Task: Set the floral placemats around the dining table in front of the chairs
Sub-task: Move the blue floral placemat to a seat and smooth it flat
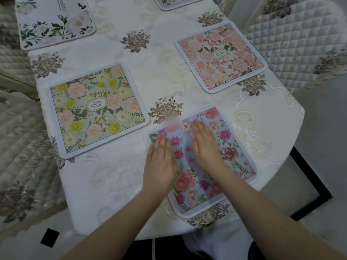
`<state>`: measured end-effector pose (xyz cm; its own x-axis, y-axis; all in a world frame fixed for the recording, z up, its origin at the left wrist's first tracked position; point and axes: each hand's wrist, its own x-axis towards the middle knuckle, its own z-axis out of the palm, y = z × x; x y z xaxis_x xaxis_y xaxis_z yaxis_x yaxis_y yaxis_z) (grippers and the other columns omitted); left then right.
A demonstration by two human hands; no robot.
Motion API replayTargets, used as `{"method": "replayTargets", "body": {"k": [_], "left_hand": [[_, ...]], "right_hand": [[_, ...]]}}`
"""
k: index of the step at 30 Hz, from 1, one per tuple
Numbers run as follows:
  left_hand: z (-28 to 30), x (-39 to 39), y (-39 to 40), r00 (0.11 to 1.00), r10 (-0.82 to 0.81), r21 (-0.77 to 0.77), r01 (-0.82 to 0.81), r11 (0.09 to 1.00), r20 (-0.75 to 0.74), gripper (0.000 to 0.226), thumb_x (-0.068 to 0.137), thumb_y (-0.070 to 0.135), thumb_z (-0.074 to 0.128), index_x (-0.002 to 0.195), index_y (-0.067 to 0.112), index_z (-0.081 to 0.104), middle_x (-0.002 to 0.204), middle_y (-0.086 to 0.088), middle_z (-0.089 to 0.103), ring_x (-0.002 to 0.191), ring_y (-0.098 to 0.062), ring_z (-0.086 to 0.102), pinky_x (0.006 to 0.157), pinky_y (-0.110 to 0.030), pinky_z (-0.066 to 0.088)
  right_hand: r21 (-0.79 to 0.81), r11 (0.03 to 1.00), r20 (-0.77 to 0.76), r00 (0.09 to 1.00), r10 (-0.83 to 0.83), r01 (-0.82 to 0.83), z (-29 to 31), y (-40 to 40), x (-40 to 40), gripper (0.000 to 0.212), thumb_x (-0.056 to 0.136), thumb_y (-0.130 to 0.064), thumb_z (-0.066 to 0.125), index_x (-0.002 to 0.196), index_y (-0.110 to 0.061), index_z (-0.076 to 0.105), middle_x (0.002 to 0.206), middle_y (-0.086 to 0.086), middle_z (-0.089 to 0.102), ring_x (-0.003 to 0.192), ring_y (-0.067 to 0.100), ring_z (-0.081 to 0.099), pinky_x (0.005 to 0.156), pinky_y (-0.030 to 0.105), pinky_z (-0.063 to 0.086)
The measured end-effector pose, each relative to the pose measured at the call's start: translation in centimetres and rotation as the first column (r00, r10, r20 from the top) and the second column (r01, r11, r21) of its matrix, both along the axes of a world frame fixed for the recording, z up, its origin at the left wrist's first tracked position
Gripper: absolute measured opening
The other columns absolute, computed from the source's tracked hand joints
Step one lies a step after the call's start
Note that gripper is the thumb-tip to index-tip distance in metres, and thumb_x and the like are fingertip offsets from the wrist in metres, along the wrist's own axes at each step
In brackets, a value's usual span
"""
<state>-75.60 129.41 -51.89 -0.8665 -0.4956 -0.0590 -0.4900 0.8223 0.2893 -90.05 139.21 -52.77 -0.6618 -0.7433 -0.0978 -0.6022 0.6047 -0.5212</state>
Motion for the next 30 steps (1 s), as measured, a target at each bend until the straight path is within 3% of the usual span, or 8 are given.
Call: {"method": "replayTargets", "body": {"k": [4, 8, 10, 13, 15, 21, 27, 30], "left_hand": [[-1.0, 0.2, 3.7, 0.995, -0.079, 0.025, 0.078, 0.997, 0.054, 0.06, 0.09, 0.02, 0.032, 0.142, -0.004, 0.046, 0.151, -0.022, 0.042, 0.143, -0.032, 0.037, 0.118, -0.041, 0.011], [-3.4, 1.7, 4.8, 0.99, -0.104, 0.04, 0.101, 0.994, 0.095, 0.061, 0.101, 0.035, 0.028, 0.154, 0.004, 0.027, 0.163, -0.011, 0.024, 0.152, -0.022, 0.018, 0.121, -0.041, 0.014], [-3.8, 2.0, 4.6, 0.989, -0.098, 0.041, 0.094, 0.995, 0.108, 0.064, 0.102, 0.041, 0.029, 0.157, 0.009, 0.02, 0.165, -0.004, 0.016, 0.153, -0.016, 0.009, 0.123, -0.042, 0.014], [-3.9, 2.3, 3.5, 0.982, -0.147, 0.033, 0.144, 0.989, 0.121, 0.068, 0.1, 0.047, 0.03, 0.158, 0.014, 0.019, 0.165, -0.001, 0.015, 0.153, -0.014, 0.008, 0.123, -0.041, 0.014], [-4.1, 2.6, 2.3, 0.978, -0.158, 0.024, 0.156, 0.987, 0.138, 0.069, 0.1, 0.051, 0.03, 0.158, 0.015, 0.017, 0.165, -0.001, 0.014, 0.153, -0.015, 0.008, 0.123, -0.041, 0.012], [-4.3, 3.6, -1.1, 0.963, -0.185, 0.013, 0.186, 0.982, 0.197, 0.073, 0.1, 0.059, 0.016, 0.158, 0.021, -0.006, 0.166, 0.003, -0.008, 0.152, -0.012, -0.01, 0.123, -0.034, -0.003], [-3.9, 4.6, -2.9, 0.975, -0.086, -0.022, 0.093, 0.995, 0.205, 0.076, 0.098, 0.064, 0.012, 0.158, 0.02, -0.001, 0.165, 0.004, -0.005, 0.151, -0.011, -0.007, 0.122, -0.032, -0.006], [-2.5, 3.9, -0.8, 0.988, -0.087, 0.0, 0.088, 0.996, 0.129, 0.068, 0.102, 0.051, 0.017, 0.158, 0.014, 0.01, 0.165, -0.004, 0.008, 0.152, -0.017, 0.001, 0.123, -0.034, -0.002]], "right_hand": [[0.009, 0.998, -0.003, 0.998, 0.067, -0.067, -1.0, 1.3, 2.4, 0.059, 0.1, -0.037, 0.016, 0.154, -0.014, 0.025, 0.161, 0.001, 0.023, 0.149, 0.012, 0.01, 0.122, 0.038, 0.01], [0.187, 0.973, -0.176, 0.97, 0.167, -0.134, -2.7, 3.2, 2.7, 0.053, 0.101, -0.034, 0.026, 0.15, -0.017, 0.037, 0.157, 0.004, 0.033, 0.147, 0.016, 0.023, 0.12, 0.039, 0.015], [0.236, 0.966, -0.211, 0.965, 0.155, -0.104, -3.1, 3.7, 2.6, 0.052, 0.103, -0.036, 0.028, 0.153, -0.022, 0.03, 0.16, 0.001, 0.025, 0.149, 0.015, 0.016, 0.121, 0.04, 0.011], [0.268, 0.962, -0.2, 0.975, 0.102, -0.046, -3.2, 4.9, 1.4, 0.056, 0.104, -0.042, 0.019, 0.157, -0.027, 0.007, 0.164, -0.004, 0.003, 0.151, 0.012, -0.003, 0.122, 0.041, 0.001], [0.285, 0.959, -0.199, 0.979, 0.05, 0.009, -3.2, 6.0, 0.1, 0.057, 0.104, -0.044, 0.017, 0.157, -0.027, 0.003, 0.163, -0.005, -0.002, 0.15, 0.012, -0.004, 0.122, 0.04, -0.001], [0.275, 0.949, -0.213, 0.972, -0.097, 0.155, -3.1, 9.5, -3.9, 0.056, 0.105, -0.039, 0.018, 0.157, -0.021, 0.011, 0.164, -0.003, 0.008, 0.15, 0.012, 0.005, 0.121, 0.033, 0.001], [0.278, 0.933, -0.208, 0.963, -0.174, 0.229, -2.6, 10.8, -5.2, 0.06, 0.101, -0.038, 0.014, 0.156, -0.016, 0.013, 0.164, 0.002, 0.013, 0.151, 0.017, 0.008, 0.121, 0.034, 0.001], [0.205, 0.949, -0.161, 0.965, -0.208, 0.239, -1.5, 9.0, -2.6, 0.056, 0.105, -0.035, 0.022, 0.156, -0.014, 0.015, 0.164, 0.003, 0.012, 0.151, 0.017, 0.005, 0.12, 0.034, 0.0]]}}
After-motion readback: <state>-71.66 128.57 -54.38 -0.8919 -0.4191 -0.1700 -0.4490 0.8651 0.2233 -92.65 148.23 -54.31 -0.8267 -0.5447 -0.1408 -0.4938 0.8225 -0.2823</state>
